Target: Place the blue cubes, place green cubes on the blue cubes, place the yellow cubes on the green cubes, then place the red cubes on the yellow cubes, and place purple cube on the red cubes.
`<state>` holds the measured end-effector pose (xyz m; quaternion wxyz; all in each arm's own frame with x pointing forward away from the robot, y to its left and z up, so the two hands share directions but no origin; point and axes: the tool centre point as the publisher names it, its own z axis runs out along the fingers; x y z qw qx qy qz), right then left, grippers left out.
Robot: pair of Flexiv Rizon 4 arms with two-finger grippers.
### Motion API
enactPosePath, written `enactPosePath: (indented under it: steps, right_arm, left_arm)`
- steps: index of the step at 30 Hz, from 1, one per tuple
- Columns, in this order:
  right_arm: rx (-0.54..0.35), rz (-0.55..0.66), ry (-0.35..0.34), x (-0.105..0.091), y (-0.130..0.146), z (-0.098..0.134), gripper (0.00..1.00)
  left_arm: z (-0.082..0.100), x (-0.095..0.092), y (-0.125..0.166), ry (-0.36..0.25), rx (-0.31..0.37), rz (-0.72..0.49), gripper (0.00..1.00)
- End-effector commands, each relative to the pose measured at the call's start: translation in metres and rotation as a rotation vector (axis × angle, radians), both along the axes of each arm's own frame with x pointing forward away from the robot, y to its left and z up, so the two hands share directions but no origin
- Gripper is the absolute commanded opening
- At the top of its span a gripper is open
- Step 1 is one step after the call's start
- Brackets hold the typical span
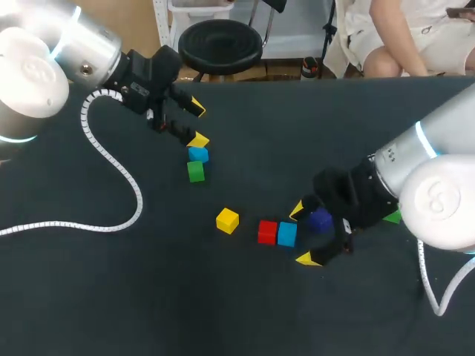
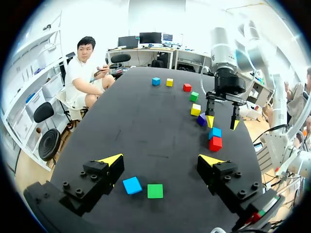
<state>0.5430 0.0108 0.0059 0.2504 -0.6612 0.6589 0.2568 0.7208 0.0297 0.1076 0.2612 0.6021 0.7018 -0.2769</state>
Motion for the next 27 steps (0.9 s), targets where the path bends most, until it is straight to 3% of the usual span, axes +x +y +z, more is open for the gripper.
enactPosePath:
  steps: [1,8,12,17,27]
  right_arm:
    - [0.068,0.003,0.009,0.013,-0.004,-0.004,1.0]
    - [0.076,0.008,-0.019,0.025,0.012,0.005,1.0]
    - [0.059,0.002,-0.01,0.028,0.024,-0.002,1.0]
    - [0.072,-0.03,-0.007,0.031,0.025,-0.013,1.0]
    - [0.073,-0.075,-0.014,0.027,0.019,-0.014,1.0]
  left_arm:
    - [0.0,0.0,0.001,-0.002,-0.002,-0.001,1.0]
    - [0.0,0.0,0.001,-0.002,-0.002,-0.001,1.0]
    - [0.0,0.0,0.001,-0.002,-0.002,-0.001,1.0]
    - [0.0,0.0,0.001,-0.002,-0.002,-0.001,1.0]
    - [0.0,0.0,0.001,-0.002,-0.002,-0.001,1.0]
